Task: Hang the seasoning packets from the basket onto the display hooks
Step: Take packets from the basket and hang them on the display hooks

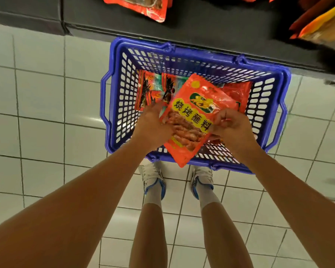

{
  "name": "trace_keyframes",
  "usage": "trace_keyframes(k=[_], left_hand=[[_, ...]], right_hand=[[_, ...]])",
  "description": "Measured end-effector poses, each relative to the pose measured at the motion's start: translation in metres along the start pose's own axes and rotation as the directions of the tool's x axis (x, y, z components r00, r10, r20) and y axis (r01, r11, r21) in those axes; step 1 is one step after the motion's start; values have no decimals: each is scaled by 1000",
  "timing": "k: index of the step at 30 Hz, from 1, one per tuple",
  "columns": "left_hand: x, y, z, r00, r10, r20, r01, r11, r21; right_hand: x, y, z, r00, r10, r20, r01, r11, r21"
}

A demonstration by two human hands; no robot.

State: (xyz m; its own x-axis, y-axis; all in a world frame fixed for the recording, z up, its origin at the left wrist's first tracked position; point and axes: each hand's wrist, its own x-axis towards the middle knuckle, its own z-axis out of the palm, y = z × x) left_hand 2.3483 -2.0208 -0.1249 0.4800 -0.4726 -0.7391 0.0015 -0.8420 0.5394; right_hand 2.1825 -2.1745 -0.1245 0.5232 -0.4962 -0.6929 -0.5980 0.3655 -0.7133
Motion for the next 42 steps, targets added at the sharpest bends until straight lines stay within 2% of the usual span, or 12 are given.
trace_keyframes(k=[3, 5, 7, 12, 16, 19, 22, 28, 31, 36, 40, 42], left_hand=[[9, 9, -6, 987, -85, 136, 110, 977, -185], [10, 14, -9, 975, -163, 150, 207, 912, -354], [9, 13, -9, 968, -233, 98, 253, 877, -408], [6, -2, 5, 983, -88, -160, 77, 994, -74], [5, -13, 13, 965, -122, -234, 101, 990, -103], [3, -15, 11, 969, -191, -156, 165, 973, -164], [-2, -11, 6, 966, -254, -46, 226, 920, -319], [-22, 3, -11, 966, -258, 22, 243, 876, -417], [-36, 19, -22, 968, -243, 65, 244, 850, -467], [-64, 45, -44, 983, -168, 79, 184, 821, -541], [-92, 70, -73, 992, -117, 41, 119, 790, -602], [-107, 84, -88, 995, -94, 30, 93, 780, -618]], right_hand=[[3, -20, -5, 990, -33, 141, 38, 999, -39], [6, -24, -6, 991, -45, 126, 49, 998, -34], [10, -21, -7, 996, -58, 65, 60, 997, -38], [15, -5, -2, 993, -21, -113, 18, 999, -34], [21, 11, 4, 970, 56, -238, -69, 997, -47], [28, 18, 5, 959, 127, -255, -140, 990, -32], [31, 18, 3, 946, 165, -280, -182, 983, -35], [19, 3, 1, 948, 226, -225, -262, 954, -145], [7, -18, 3, 961, 174, -212, -206, 969, -138], [-12, -69, 5, 990, 111, -91, -103, 990, 94], [-26, -120, 0, 990, 113, -86, -101, 986, 135], [-37, -146, 0, 995, 39, -87, -28, 992, 122]])
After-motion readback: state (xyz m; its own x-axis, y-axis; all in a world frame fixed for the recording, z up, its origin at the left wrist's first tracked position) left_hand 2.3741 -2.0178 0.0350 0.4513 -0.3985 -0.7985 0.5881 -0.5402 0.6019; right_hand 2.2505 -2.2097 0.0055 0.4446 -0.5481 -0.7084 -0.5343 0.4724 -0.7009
